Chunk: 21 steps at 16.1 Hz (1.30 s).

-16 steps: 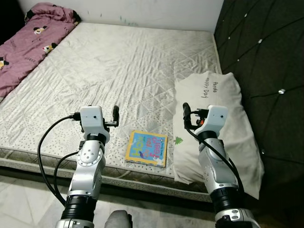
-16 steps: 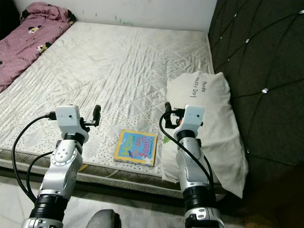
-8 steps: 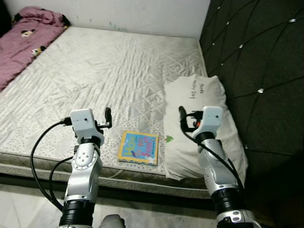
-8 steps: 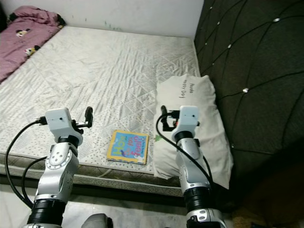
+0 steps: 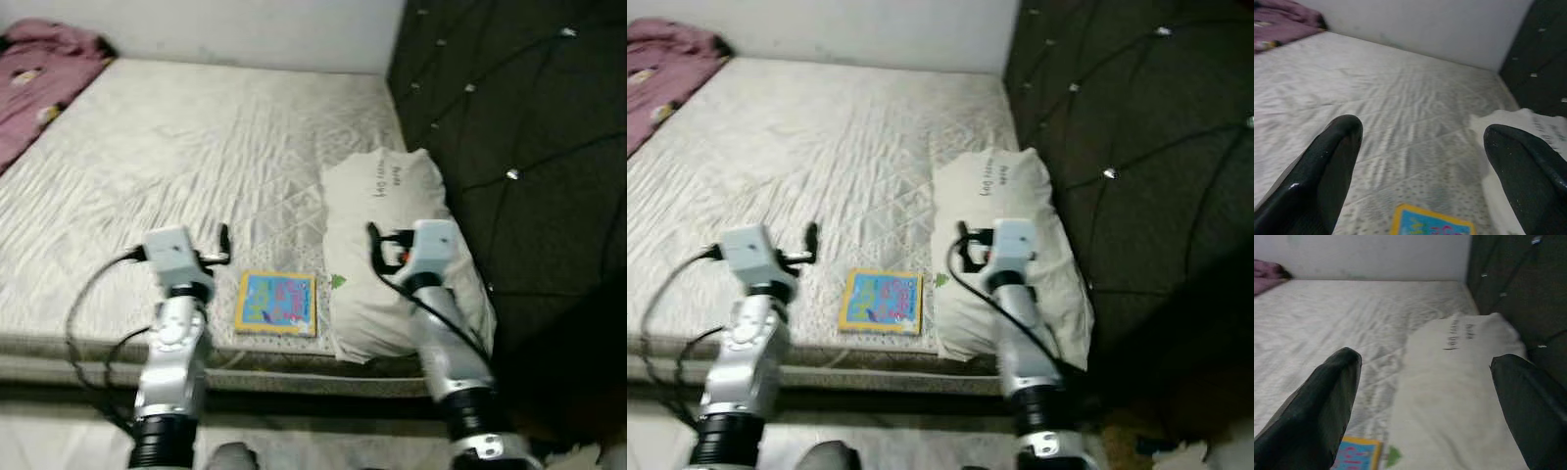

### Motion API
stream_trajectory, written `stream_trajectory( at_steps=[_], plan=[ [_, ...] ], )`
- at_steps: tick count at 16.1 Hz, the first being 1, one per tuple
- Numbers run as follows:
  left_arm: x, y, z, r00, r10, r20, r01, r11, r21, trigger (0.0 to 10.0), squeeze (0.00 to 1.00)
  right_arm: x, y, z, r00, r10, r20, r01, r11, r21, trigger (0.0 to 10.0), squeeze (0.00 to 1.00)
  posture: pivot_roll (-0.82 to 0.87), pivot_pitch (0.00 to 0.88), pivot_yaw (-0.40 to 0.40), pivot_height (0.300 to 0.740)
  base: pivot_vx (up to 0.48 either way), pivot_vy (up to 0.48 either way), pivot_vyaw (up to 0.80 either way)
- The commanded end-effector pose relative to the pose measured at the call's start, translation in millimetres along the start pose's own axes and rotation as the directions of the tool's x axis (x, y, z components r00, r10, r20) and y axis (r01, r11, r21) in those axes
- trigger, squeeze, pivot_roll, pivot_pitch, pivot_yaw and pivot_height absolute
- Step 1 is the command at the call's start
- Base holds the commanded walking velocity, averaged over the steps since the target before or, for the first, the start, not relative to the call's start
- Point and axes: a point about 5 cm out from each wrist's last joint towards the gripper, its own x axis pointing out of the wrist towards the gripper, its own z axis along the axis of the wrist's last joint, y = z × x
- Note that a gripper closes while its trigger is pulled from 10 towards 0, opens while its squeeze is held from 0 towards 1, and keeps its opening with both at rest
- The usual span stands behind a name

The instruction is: Clean up the room

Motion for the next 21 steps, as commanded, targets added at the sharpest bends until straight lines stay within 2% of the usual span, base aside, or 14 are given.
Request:
stream_trajectory(
  at_steps=[1,21],
  plan=[
    [1.7,6.6,3.4,1.000,0.018,0.003,-0.018,1.000,0.005,10.0,0.00,0.9,6.4,4.2,1.000,0.012,0.012,-0.012,1.000,0.010,10.0,0.00,0.07,0.000,-0.044,0.740,0.000,0.480,0.00],
    [10.0,2.8,8.6,1.000,-0.008,0.029,0.007,0.999,0.033,10.0,0.00,8.2,9.8,2.9,1.000,0.012,-0.002,-0.012,1.000,0.016,10.0,0.00,0.07,0.000,-0.037,0.740,0.000,0.480,0.00]
  ],
)
